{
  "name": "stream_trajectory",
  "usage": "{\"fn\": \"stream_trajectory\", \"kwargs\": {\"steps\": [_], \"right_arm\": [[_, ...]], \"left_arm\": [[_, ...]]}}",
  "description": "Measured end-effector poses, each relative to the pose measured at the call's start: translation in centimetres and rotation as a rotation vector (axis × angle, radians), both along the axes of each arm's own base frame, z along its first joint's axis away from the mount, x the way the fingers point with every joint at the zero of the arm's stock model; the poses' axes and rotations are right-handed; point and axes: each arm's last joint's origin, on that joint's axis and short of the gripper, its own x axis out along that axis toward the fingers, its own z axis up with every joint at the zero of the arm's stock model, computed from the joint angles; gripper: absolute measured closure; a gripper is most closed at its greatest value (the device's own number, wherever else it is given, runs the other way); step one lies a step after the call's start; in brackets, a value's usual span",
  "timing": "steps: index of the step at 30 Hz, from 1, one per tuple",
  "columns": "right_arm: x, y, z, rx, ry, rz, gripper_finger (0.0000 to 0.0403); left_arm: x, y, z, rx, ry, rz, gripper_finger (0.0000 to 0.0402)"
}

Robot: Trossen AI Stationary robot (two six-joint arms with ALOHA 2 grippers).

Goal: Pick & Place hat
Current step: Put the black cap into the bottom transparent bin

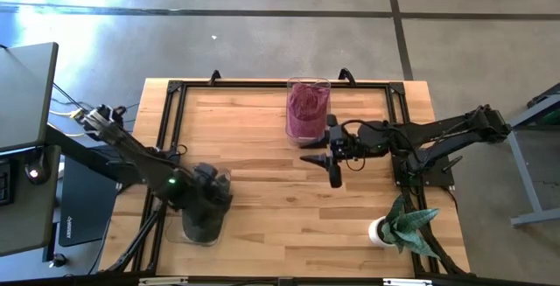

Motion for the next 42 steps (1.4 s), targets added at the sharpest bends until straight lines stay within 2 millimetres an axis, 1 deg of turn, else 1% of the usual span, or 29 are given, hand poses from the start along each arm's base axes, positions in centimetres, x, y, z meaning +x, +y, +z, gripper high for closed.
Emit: {"fn": "stream_trajectory", "kwargs": {"steps": [4, 10, 15, 17, 19, 21, 24, 27, 29, 31, 32, 34, 37, 42], "right_arm": [[0.0, 0.1, -0.1, 0.008, 0.011, 0.031, 0.0261], [-0.1, 0.2, -0.2, 0.011, 0.024, 0.050, 0.0261], [-0.1, 0.2, -0.2, 0.009, 0.026, 0.051, 0.0261], [-0.1, 0.2, -0.2, 0.007, 0.026, 0.051, 0.0261], [-0.1, 0.2, -0.2, 0.006, 0.026, 0.051, 0.0261], [-0.1, 0.2, -0.2, 0.005, 0.026, 0.051, 0.0261], [-0.1, 0.2, -0.2, 0.005, 0.027, 0.050, 0.0261], [-0.1, 0.1, -0.3, 0.003, 0.027, 0.040, 0.0261], [-0.1, 0.1, -0.3, 0.003, 0.028, 0.039, 0.0261], [-0.1, 0.1, -0.3, 0.003, 0.028, 0.039, 0.0261], [-0.1, 0.1, -0.3, 0.002, 0.029, 0.039, 0.0261], [-0.1, 0.1, -0.3, 0.002, 0.029, 0.039, 0.0261], [-0.1, 0.1, -0.3, 0.001, 0.032, 0.039, 0.0261], [-0.1, 0.1, -0.3, 0.001, 0.033, 0.039, 0.0261]], "left_arm": [[1.6, 0.5, -2.1, 0.024, 0.082, 0.028, 0.0401], [1.7, 1.1, -5.0, 0.017, 0.193, 0.047, 0.0401], [1.3, 1.7, -6.2, 0.033, 0.203, 0.089, 0.0402], [1.2, 1.9, -6.2, 0.047, 0.213, 0.088, 0.0402], [1.3, 1.9, -5.7, 0.044, 0.196, 0.075, 0.0401], [1.6, 1.8, -4.4, 0.031, 0.148, 0.059, 0.0401], [2.0, 1.7, -1.8, 0.037, 0.060, 0.030, 0.0402], [2.0, 1.7, 1.1, 0.023, 0.028, -0.016, 0.0402], [1.7, 1.6, 2.6, -0.027, 0.049, -0.033, 0.0401], [1.2, 1.7, 3.2, -0.097, 0.130, -0.028, 0.0401], [0.9, 1.6, 3.2, -0.138, 0.175, -0.025, 0.0402], [0.5, 1.5, 2.7, -0.213, 0.259, -0.028, 0.0401], [0.2, 1.0, 0.9, -0.267, 0.323, -0.072, 0.0402], [-0.4, 1.1, -3.1, -0.248, 0.385, -0.080, 0.0402]]}}
